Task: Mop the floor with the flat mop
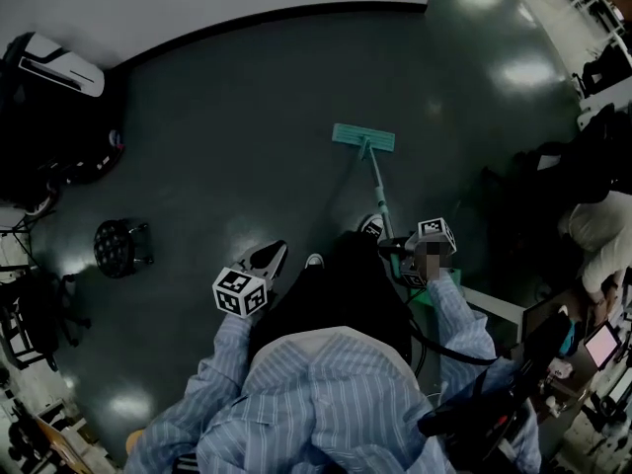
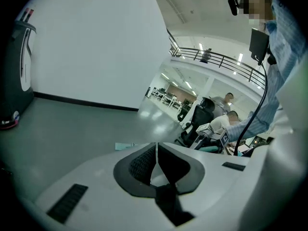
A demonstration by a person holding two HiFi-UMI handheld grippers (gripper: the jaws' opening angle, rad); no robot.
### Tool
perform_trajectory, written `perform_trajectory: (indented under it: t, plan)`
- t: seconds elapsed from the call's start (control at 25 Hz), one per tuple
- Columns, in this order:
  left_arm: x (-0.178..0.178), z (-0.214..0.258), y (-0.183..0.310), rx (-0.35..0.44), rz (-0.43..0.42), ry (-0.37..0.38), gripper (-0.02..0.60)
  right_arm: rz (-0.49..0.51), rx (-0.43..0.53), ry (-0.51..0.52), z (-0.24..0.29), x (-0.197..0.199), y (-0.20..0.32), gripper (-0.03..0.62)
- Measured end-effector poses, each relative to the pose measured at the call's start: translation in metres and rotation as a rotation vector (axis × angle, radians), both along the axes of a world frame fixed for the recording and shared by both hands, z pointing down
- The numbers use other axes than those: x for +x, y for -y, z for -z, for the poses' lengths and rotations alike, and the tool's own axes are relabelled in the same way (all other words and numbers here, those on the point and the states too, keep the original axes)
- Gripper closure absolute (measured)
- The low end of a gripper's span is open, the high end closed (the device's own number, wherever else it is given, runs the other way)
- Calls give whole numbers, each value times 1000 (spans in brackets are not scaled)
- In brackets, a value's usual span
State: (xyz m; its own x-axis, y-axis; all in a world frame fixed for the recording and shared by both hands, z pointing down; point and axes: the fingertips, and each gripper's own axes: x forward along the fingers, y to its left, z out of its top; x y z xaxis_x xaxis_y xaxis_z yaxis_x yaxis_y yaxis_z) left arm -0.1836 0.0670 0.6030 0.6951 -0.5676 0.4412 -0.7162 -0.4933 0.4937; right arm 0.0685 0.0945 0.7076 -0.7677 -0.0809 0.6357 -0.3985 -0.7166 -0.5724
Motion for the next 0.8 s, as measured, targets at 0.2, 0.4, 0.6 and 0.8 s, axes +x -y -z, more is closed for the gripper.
perform_trajectory:
  t: [0.2, 0.4, 0.6, 0.8]
  plan:
    - [-2, 9, -18, 16, -24, 10, 568, 15, 0, 12, 12, 1, -70, 523]
    - [12, 17, -25, 38, 7, 10, 568, -46, -8, 46, 38, 26, -99, 523]
    - [35, 30, -38, 62, 25, 6, 566, -20, -31, 62, 55, 49, -136, 523]
    - [74, 37, -70, 75, 60, -6, 568, 40, -32, 64, 54, 79, -177, 523]
